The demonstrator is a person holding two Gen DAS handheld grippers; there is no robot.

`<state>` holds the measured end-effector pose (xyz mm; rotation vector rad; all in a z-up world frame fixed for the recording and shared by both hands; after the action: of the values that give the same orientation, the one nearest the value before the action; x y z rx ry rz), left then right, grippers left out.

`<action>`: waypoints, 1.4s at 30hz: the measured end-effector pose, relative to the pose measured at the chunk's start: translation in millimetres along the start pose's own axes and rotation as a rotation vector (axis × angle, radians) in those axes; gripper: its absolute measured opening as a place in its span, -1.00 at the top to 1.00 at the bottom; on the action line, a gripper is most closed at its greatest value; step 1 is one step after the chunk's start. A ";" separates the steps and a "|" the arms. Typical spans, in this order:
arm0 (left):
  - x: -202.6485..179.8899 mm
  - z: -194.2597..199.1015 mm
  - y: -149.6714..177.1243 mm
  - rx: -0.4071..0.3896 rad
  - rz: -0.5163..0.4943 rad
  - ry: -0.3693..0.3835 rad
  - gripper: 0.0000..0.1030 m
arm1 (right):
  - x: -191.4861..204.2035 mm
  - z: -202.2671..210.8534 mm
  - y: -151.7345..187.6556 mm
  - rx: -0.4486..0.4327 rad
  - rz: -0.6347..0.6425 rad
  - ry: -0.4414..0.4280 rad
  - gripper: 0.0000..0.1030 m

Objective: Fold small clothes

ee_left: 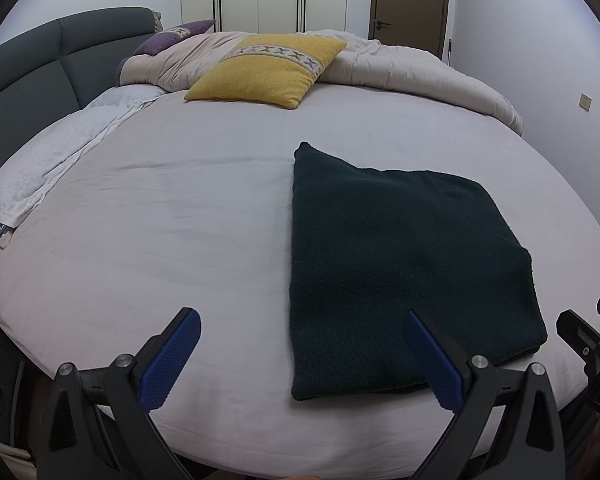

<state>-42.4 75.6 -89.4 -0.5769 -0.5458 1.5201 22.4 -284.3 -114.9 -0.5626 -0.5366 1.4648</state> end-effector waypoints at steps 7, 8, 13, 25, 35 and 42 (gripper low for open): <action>0.3 -0.7 0.7 0.001 -0.001 0.000 -1.00 | 0.0 -0.1 0.4 0.001 -0.001 -0.001 -0.99; 0.7 -0.8 1.3 0.002 -0.002 -0.001 -1.00 | 0.1 0.0 0.4 0.002 -0.001 -0.001 -0.99; 2.0 -1.3 2.3 0.004 -0.004 0.001 -1.00 | 0.3 0.1 0.5 0.002 -0.001 -0.001 -0.99; 2.6 -2.5 2.7 0.006 -0.004 0.001 -1.00 | -0.4 -1.8 2.5 0.005 0.004 -0.006 -0.99; 4.0 -3.7 4.5 0.009 -0.004 0.002 -1.00 | -0.6 -2.2 3.0 0.007 0.004 -0.007 -0.99; 7.8 -7.6 4.4 0.018 -0.002 0.002 -1.00 | -0.6 -2.1 3.0 0.008 0.004 -0.007 -0.99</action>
<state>-40.9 83.2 -98.2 -0.5638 -0.5307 1.5214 21.4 -284.8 -118.5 -0.5528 -0.5356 1.4727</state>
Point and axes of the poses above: each gripper's, at about its wrist camera, not at the fingertips, and z roughly against the way its jaws point, x to its left, y to its underside, the point moved 2 cm from there along -z, roughly the way its jaws point, and after that the axes turned 3 degrees about x, right-handed, at the moved point
